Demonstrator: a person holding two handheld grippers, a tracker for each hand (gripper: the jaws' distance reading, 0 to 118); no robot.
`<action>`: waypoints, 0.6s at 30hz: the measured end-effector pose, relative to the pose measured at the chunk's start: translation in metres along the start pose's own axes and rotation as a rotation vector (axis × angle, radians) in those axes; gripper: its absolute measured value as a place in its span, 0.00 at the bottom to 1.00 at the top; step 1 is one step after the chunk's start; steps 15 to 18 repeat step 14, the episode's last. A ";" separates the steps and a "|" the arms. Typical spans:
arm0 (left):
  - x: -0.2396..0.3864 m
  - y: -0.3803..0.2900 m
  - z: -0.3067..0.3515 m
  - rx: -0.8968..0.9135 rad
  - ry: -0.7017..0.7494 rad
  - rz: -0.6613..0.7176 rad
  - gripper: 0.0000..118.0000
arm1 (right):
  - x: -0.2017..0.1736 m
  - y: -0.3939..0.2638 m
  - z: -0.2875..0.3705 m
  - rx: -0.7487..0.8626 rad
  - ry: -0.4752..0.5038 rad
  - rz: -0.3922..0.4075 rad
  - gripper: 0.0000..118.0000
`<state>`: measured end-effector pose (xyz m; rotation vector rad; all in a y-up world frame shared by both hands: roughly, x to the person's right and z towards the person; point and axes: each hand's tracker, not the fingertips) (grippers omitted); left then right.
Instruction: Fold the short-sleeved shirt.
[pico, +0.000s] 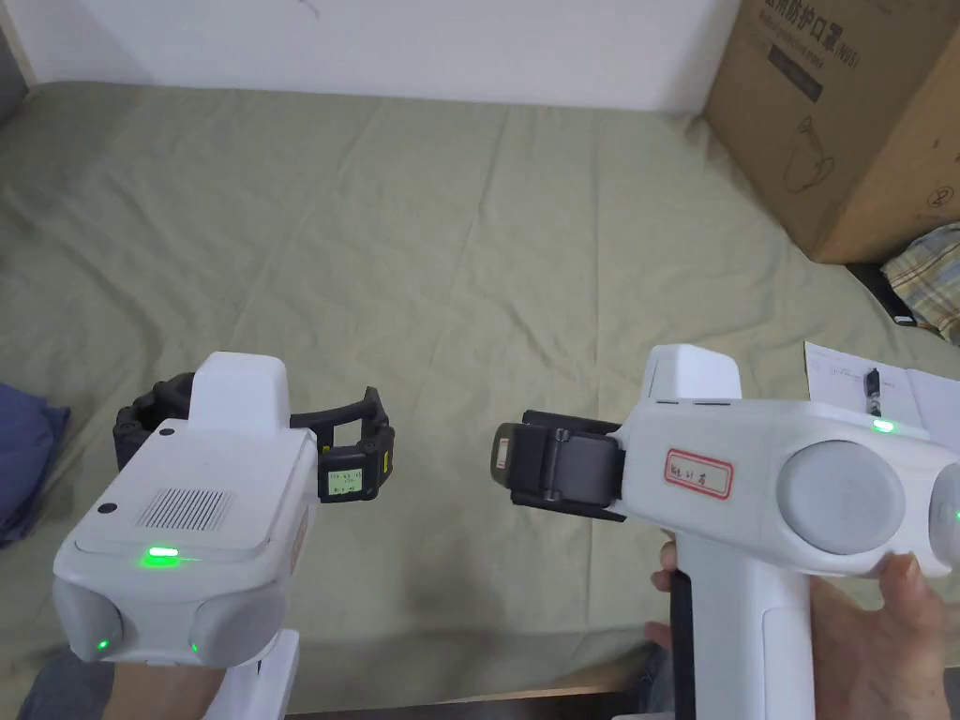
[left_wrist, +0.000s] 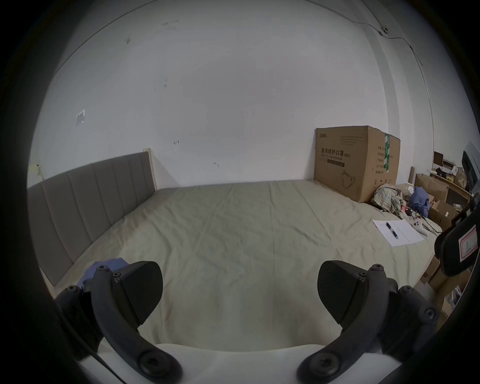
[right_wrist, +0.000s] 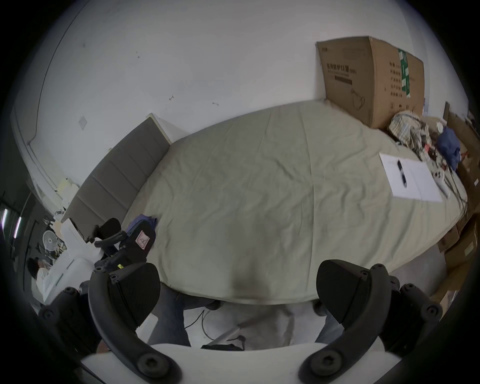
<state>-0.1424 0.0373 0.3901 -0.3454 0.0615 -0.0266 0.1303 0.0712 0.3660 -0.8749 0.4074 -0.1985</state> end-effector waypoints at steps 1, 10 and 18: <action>-0.001 -0.002 -0.001 -0.007 -0.001 0.008 1.00 | -0.001 -0.001 -0.003 -0.009 -0.009 -0.009 1.00; -0.011 -0.015 -0.019 -0.064 0.008 0.029 1.00 | 0.002 0.008 -0.038 -0.092 -0.051 -0.016 1.00; -0.017 -0.019 -0.036 -0.103 0.018 0.061 1.00 | -0.005 0.011 -0.055 -0.035 -0.199 0.000 1.00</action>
